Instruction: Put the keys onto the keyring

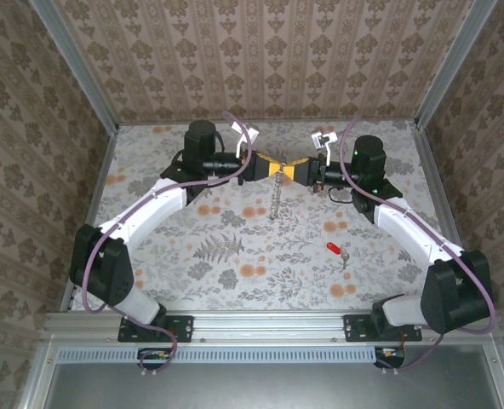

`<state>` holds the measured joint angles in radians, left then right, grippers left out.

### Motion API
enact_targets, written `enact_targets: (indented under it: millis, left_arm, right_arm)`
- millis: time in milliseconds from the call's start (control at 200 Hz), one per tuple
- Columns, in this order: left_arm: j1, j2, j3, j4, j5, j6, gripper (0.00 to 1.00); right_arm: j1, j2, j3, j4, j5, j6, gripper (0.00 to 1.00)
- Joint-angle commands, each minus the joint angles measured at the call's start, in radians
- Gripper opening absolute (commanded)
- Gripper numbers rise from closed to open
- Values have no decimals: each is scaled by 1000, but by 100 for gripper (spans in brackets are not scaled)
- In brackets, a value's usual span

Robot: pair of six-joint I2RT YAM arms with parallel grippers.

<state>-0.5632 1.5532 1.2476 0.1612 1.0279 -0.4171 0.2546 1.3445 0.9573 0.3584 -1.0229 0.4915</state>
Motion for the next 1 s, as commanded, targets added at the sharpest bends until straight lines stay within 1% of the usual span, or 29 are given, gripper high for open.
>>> enact_targets:
  millis: [0,20,60,80,155,180,250,295,340,430,540,650,875,990]
  left_arm:
    - [9,-38,25,-2,-33,16,7]
    - [16,-43,23,3,-42,7,12]
    - [29,-56,16,17,-59,-10,25]
    - [36,-62,13,24,-64,-17,29]
    - [57,-84,9,35,-79,-32,50]
    - [63,-90,9,36,-86,-36,54]
    - [76,-106,6,41,-107,-54,60]
    - [82,-115,3,52,-123,-72,66]
    - [87,-120,3,62,-139,-91,69]
    - [90,-122,5,99,-143,-129,73]
    - [88,-112,23,133,-126,-152,73]
    - [87,-101,36,179,-105,-174,73]
    - [79,-74,90,229,-76,-187,73]
    - [71,-51,125,276,-69,-215,72]
  right_arm:
    - [2,-42,18,-36,31,-56,0]
    - [-2,-44,19,-33,32,-56,0]
    - [-6,-48,20,-28,34,-59,0]
    - [-8,-52,23,-28,40,-62,0]
    - [-11,-69,26,-23,60,-76,0]
    - [-14,-75,26,-15,66,-77,0]
    - [-12,-93,27,17,86,-78,0]
    - [-12,-104,24,49,99,-74,0]
    - [-9,-116,17,90,120,-66,0]
    - [-10,-129,8,181,148,-40,0]
    - [-2,-125,17,293,162,9,0]
    - [11,-120,40,354,185,28,0]
    - [45,-101,60,499,289,87,0]
    - [69,-64,92,544,304,108,0]
